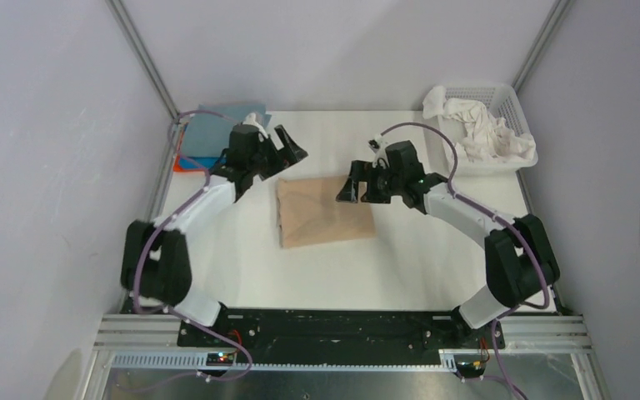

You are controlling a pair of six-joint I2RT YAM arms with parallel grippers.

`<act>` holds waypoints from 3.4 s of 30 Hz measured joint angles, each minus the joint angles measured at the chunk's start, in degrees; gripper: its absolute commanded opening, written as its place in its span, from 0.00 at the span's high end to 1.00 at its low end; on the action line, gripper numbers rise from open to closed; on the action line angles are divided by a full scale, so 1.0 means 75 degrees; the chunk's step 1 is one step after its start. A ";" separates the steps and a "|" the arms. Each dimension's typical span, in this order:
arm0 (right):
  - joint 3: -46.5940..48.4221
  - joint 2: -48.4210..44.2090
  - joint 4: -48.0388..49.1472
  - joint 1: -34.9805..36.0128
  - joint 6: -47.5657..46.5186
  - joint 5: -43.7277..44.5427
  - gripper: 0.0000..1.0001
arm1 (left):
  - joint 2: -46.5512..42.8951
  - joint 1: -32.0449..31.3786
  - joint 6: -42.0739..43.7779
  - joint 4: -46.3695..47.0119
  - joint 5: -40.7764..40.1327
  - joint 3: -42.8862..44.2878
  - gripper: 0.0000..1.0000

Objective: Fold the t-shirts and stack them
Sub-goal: Put the neatly folded tshirt into the corner of the board with the left arm

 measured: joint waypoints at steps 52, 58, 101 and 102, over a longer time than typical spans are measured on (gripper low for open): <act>-0.2669 -0.6152 -0.2098 -0.0367 0.1084 0.5968 0.01 | 0.0198 -0.0641 0.0653 -0.0571 -0.2101 -0.1786 0.28; -0.2669 -0.6108 -0.2186 -0.0428 0.1061 0.6216 0.01 | 0.0973 -0.1507 0.0632 -0.1037 -0.2932 -0.1026 0.34; -0.2908 -0.5785 -0.2343 -0.0527 0.0766 0.8105 0.00 | 0.3293 0.0079 0.9597 -0.0956 -0.5826 0.4919 1.00; -0.2908 -0.5764 -0.2334 -0.0527 0.0737 0.8154 0.01 | 0.3261 0.0125 0.9731 -0.0950 -0.5732 0.4934 1.00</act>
